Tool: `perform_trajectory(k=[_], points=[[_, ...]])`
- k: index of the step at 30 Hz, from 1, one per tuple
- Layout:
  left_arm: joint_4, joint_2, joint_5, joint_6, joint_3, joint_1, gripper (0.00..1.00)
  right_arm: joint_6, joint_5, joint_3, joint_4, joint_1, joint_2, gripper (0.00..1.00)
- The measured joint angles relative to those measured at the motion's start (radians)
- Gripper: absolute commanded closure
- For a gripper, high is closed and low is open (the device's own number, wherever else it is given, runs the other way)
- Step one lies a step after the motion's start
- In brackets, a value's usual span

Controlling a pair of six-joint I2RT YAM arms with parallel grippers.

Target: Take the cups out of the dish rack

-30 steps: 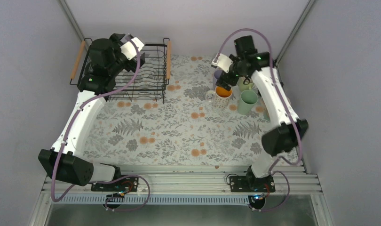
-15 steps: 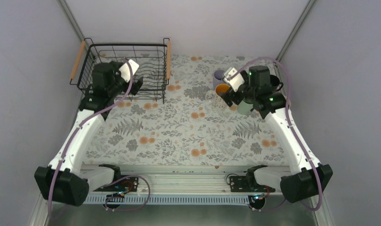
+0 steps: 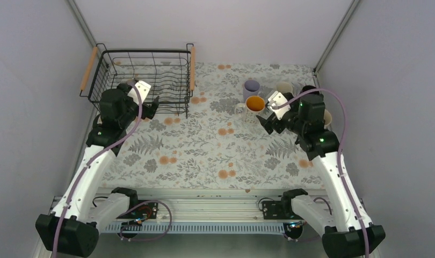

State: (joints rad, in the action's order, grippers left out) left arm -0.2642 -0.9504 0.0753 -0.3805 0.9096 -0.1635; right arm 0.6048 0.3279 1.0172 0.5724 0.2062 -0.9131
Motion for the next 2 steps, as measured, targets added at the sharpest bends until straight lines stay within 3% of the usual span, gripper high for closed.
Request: perform_trajectory(k=[2], points=[[0.000,-0.004,0.000,0.008,0.002,0.001,0.00,0.000,0.003,-0.014,-0.002,-0.006,-0.005,0.00]])
